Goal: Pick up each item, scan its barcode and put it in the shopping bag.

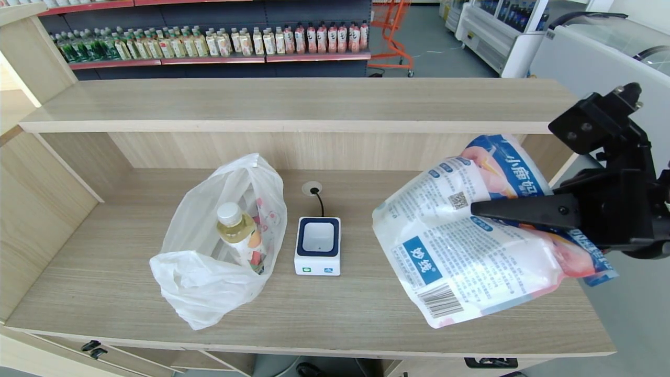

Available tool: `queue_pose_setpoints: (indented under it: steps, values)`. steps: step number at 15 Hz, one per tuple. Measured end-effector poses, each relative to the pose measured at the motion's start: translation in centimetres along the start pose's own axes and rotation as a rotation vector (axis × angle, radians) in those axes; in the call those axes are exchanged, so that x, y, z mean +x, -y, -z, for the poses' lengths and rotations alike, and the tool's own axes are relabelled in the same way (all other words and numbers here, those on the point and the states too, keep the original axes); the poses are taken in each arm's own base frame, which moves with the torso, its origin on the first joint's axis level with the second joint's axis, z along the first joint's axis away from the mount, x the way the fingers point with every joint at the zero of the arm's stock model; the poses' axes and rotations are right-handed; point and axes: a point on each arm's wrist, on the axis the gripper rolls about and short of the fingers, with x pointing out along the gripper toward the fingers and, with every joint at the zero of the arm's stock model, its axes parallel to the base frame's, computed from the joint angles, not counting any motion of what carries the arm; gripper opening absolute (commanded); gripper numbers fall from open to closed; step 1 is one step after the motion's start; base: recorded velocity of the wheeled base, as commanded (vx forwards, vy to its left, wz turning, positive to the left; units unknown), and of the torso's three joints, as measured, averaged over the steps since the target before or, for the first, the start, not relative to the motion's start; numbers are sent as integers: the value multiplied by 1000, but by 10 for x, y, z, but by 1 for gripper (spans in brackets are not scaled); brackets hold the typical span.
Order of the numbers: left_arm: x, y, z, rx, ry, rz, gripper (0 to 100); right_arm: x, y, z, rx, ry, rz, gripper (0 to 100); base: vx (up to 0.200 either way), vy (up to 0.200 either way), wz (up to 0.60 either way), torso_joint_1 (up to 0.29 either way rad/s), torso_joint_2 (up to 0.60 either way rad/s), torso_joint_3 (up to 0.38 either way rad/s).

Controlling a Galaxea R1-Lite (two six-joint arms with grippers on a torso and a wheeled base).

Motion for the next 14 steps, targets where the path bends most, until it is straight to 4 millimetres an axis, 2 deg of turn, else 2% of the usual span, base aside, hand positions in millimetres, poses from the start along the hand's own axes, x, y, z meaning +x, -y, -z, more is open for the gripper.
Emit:
queue_pose_setpoints:
  steps: [12, 14]
  values:
    - [0, 0, 0, 0, 0, 0, 100, 4, -1, 1, -13, -11, -14, 0, 0, 0, 0, 0, 0, 0]
    - [0, 0, 0, 0, 0, 0, 100, 3, -2, 1, -73, -7, -12, 0, 0, 0, 0, 0, 0, 0]
